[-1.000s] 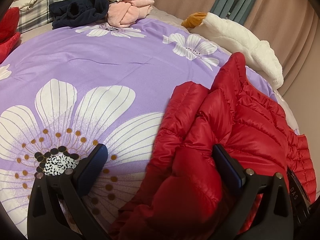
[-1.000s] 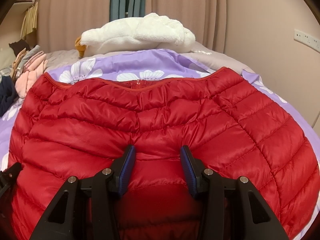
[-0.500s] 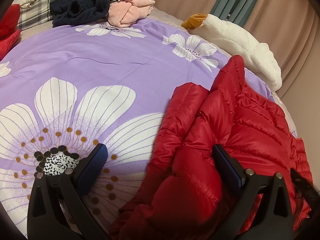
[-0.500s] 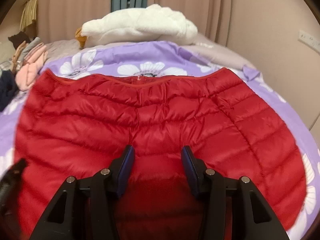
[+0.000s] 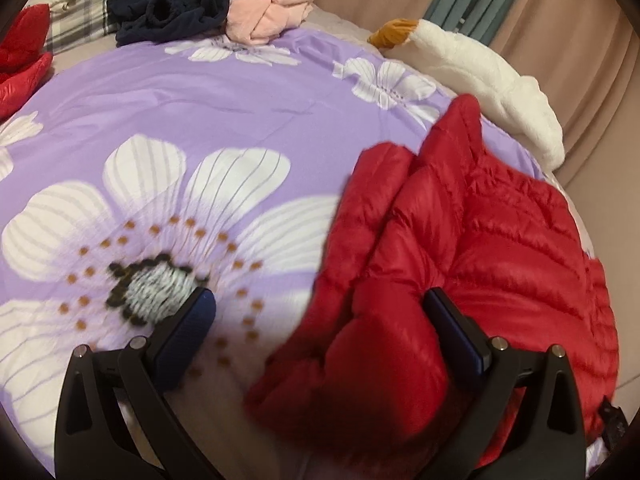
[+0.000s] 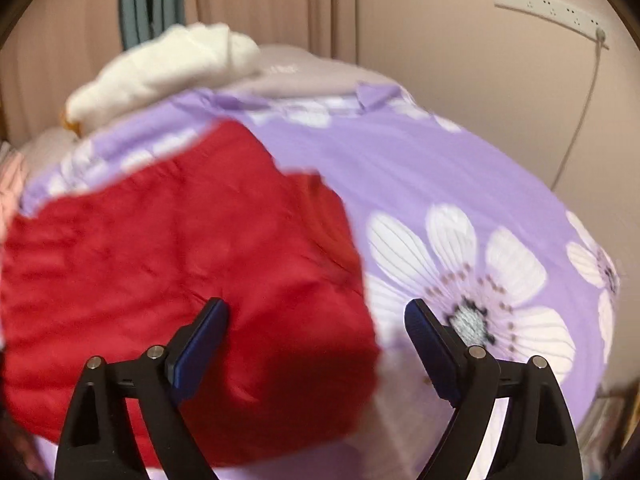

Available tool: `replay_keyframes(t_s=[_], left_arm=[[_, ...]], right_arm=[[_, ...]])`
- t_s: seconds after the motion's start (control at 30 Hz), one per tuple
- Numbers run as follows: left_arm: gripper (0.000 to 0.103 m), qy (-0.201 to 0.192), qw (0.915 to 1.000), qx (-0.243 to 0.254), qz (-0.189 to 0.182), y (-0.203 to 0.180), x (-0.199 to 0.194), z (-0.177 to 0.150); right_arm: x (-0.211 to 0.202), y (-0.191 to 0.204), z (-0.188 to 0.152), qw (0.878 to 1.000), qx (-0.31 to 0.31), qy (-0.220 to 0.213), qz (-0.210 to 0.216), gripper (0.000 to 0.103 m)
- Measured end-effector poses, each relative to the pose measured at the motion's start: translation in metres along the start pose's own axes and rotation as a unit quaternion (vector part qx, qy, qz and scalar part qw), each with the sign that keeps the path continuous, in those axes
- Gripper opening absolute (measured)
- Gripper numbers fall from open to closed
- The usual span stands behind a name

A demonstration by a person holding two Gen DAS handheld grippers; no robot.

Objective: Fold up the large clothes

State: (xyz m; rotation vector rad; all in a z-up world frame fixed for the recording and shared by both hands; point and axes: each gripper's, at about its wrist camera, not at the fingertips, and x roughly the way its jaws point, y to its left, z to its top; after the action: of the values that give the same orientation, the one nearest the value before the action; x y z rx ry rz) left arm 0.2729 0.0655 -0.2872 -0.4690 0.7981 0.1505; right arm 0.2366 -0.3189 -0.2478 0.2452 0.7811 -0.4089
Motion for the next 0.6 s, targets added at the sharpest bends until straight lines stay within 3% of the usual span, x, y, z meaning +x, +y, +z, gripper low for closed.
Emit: replay_keyframes(t_s=[0.2, 0.33, 0.43, 0.5, 0.6], left_arm=[[0.103, 0.071, 0.9965, -0.014, -0.042, 0.006, -0.020, -0.009], [0.103, 0.106, 0.9900, -0.045, -0.081, 0.011, -0.029, -0.020], [0.103, 0.116, 0.9886, -0.047, -0.084, 0.012, -0.038, -0.030], [0.103, 0.113, 0.9901, -0.056, -0.063, 0.011, -0.044, -0.037], [0.103, 0.101, 0.9881, -0.096, -0.064, 0.013, -0.050, -0.042]], right_arm=[[0.019, -0.027, -0.014, 0.992, 0.092, 0.038, 0.073, 0.089], [0.019, -0.011, -0.019, 0.998, 0.050, 0.013, 0.047, 0.090], [0.018, -0.008, -0.022, 0.999, 0.029, 0.007, 0.037, 0.091], [0.019, -0.012, -0.021, 0.998, 0.038, 0.007, 0.047, 0.092], [0.020, -0.019, -0.022, 0.997, 0.047, 0.006, 0.059, 0.093]])
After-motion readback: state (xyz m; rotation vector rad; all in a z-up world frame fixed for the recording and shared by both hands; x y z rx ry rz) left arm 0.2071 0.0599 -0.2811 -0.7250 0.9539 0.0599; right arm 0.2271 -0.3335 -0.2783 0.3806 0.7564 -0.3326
